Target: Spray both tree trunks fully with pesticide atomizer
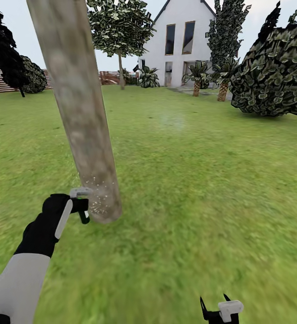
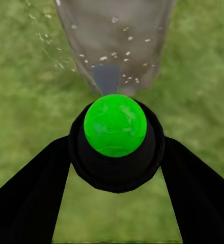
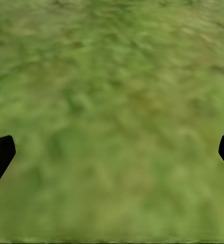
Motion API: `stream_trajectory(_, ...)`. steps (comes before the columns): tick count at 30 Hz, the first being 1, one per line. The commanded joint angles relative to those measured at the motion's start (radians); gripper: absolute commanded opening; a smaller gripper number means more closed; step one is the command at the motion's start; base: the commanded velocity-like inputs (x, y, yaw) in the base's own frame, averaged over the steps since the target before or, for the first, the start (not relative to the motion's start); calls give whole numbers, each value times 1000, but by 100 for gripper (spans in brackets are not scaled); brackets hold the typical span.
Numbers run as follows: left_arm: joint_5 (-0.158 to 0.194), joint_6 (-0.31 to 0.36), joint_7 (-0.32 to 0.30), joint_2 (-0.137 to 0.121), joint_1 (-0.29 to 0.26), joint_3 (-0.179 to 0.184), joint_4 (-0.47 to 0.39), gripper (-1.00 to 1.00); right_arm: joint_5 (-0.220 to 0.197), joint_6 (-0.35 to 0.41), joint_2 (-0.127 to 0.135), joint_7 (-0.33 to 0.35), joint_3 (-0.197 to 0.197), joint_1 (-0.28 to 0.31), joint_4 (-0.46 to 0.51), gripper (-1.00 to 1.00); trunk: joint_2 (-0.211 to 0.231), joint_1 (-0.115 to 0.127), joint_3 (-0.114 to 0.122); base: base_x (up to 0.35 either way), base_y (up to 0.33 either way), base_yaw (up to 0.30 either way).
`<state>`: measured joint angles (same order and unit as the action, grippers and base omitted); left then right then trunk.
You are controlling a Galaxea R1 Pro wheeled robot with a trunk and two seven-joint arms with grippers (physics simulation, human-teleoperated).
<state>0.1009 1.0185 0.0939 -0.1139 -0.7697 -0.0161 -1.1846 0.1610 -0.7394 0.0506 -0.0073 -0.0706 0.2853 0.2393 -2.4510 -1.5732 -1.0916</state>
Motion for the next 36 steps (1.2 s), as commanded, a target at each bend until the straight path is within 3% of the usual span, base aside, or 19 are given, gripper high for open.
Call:
stream_trajectory(1,-3,0,0,11,0,6,-1,-100,0,0,0,0,0,0,0,100,0,0,0,-190,0,0)
stream_trajectory(4,-2,0,0,35,-27,52,-1,-100,0,0,0,0,0,0,0,100,0,0,0,-40,0,0)
stream_trajectory(7,1,2,0,25,-43,51,0,-100,0,0,0,0,0,0,0,100,0,0,0,-3,0,0)
stream_trajectory(8,1,3,0,8,-47,49,0,-100,0,0,0,0,0,0,0,100,0,0,0,0,0,0)
stream_trajectory(10,2,3,0,-2,-49,48,-1,-100,0,0,-1,0,0,0,0,100,0,0,0,0,0,0)
stream_trajectory(12,-2,3,0,8,-50,54,-8,-100,0,0,-1,0,0,0,0,100,0,0,0,-5,0,0)
stream_trajectory(14,-3,3,0,33,-51,65,-59,-100,1,0,-1,0,0,0,0,100,0,0,0,-226,0,0)
stream_trajectory(16,-1,4,0,37,-51,66,-92,-100,1,0,-3,1,0,0,0,100,0,0,0,-102,0,0)
stream_trajectory(23,3,13,0,-15,-73,57,-110,-100,1,0,-6,1,0,0,0,100,0,0,0,-9,0,0)
stream_trajectory(28,5,14,0,37,-78,66,-108,-100,1,0,-5,1,0,0,0,100,0,0,0,0,0,0)
stream_trajectory(32,3,14,0,25,-65,64,-100,-100,1,0,-6,1,0,0,0,100,0,0,0,0,0,0)
stream_trajectory(36,2,11,0,11,44,61,-93,-100,1,0,-6,1,0,0,0,100,0,0,0,0,0,0)
